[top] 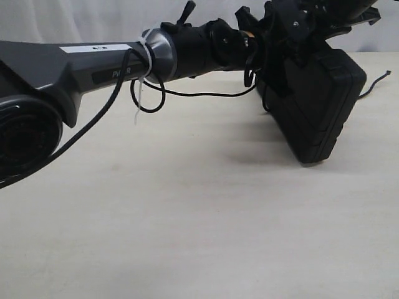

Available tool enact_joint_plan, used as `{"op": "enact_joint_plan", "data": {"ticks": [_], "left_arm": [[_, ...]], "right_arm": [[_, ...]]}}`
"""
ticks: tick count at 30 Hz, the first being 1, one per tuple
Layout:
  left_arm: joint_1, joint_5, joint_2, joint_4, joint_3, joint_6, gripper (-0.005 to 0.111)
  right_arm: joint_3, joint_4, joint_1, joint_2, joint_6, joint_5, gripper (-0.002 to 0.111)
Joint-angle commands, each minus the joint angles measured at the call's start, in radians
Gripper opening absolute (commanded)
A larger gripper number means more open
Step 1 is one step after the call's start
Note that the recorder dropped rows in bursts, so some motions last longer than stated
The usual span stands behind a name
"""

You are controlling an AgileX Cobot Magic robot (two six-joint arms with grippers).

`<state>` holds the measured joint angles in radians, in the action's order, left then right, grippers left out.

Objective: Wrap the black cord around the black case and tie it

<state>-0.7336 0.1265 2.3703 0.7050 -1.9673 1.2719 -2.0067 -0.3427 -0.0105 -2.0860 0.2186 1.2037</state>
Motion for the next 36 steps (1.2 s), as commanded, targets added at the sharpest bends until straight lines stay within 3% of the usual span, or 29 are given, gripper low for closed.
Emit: {"op": "enact_joint_plan", "data": {"ticks": [1, 8, 13, 17, 23, 28, 36], "left_arm": [[-0.04, 0.041, -0.005, 0.012, -0.001, 0.071, 0.002], [-0.053, 0.221, -0.005, -0.059, -0.001, 0.106, 0.002], [0.005, 0.393, -0.054, -0.4, -0.001, -0.247, 0.002], [0.124, 0.482, -0.139, -0.407, -0.001, -0.398, 0.0], [0.213, 0.516, -0.187, -0.397, 0.001, -0.468, 0.0], [0.257, 0.548, -0.203, -0.372, 0.001, -0.471, 0.0], [0.273, 0.578, -0.206, -0.379, 0.001, -0.471, 0.0]], "right_arm": [[0.013, 0.01, 0.001, -0.011, 0.004, 0.017, 0.004], [0.013, 0.01, 0.001, -0.011, 0.004, 0.017, 0.004], [0.013, 0.01, 0.001, -0.011, 0.004, 0.017, 0.004], [0.013, 0.006, 0.001, -0.009, 0.004, 0.017, 0.004], [0.013, -0.083, 0.019, -0.009, 0.004, 0.017, 0.004], [0.054, -0.079, 0.098, -0.009, 0.001, 0.017, 0.004], [0.242, -0.096, 0.219, -0.009, -0.002, -0.21, 0.004]]}}
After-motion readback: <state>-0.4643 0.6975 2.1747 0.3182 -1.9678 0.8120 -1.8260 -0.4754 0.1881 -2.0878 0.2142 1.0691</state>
